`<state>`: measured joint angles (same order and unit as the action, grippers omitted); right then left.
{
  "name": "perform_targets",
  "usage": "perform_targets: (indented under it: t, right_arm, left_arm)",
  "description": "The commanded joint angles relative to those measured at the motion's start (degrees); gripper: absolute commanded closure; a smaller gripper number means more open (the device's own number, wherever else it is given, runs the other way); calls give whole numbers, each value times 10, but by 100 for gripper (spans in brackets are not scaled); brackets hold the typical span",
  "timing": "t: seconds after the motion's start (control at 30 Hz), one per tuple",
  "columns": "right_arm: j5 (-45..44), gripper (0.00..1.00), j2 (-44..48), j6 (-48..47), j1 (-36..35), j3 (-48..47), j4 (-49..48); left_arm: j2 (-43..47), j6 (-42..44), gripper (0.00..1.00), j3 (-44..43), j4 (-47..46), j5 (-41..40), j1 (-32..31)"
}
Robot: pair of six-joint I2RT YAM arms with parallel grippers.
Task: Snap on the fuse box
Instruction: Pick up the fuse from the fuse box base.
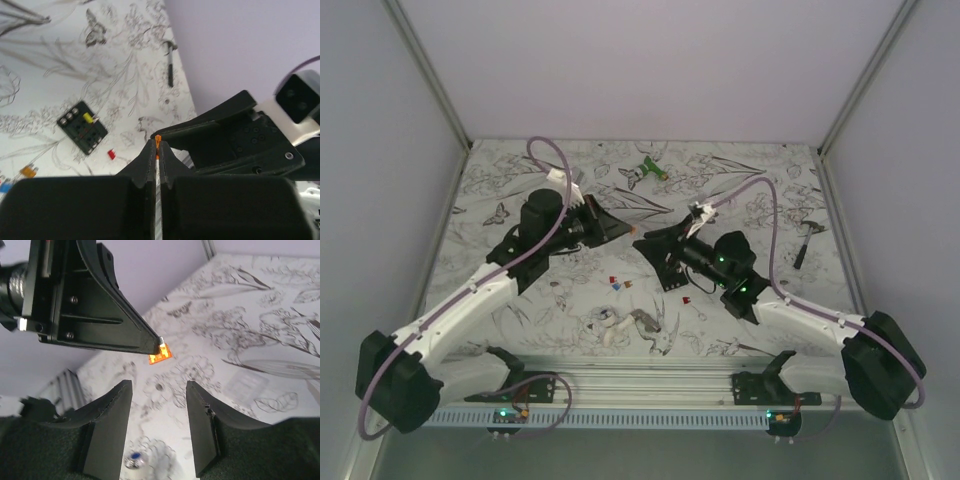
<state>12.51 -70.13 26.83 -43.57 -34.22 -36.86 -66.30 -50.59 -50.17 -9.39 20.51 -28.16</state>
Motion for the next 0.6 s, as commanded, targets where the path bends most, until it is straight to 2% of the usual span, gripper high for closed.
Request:
perform_targets:
  t: [0.0, 0.1, 0.3, 0.57]
  right_arm:
    - [-15, 47, 15, 138, 7, 26, -187]
    - [-36, 48, 20, 187, 9, 48, -245]
    - [-75, 52, 26, 238, 10, 64, -293]
    - [-107, 57, 30, 278, 17, 72, -318]
  left_arm:
    - [33, -5, 100, -19, -58, -67, -27]
    - [45, -10, 100, -16, -84, -101, -45]
    - [56, -46, 100, 8, -147, -131, -71]
    - [73, -67, 100, 34, -183, -149, -98]
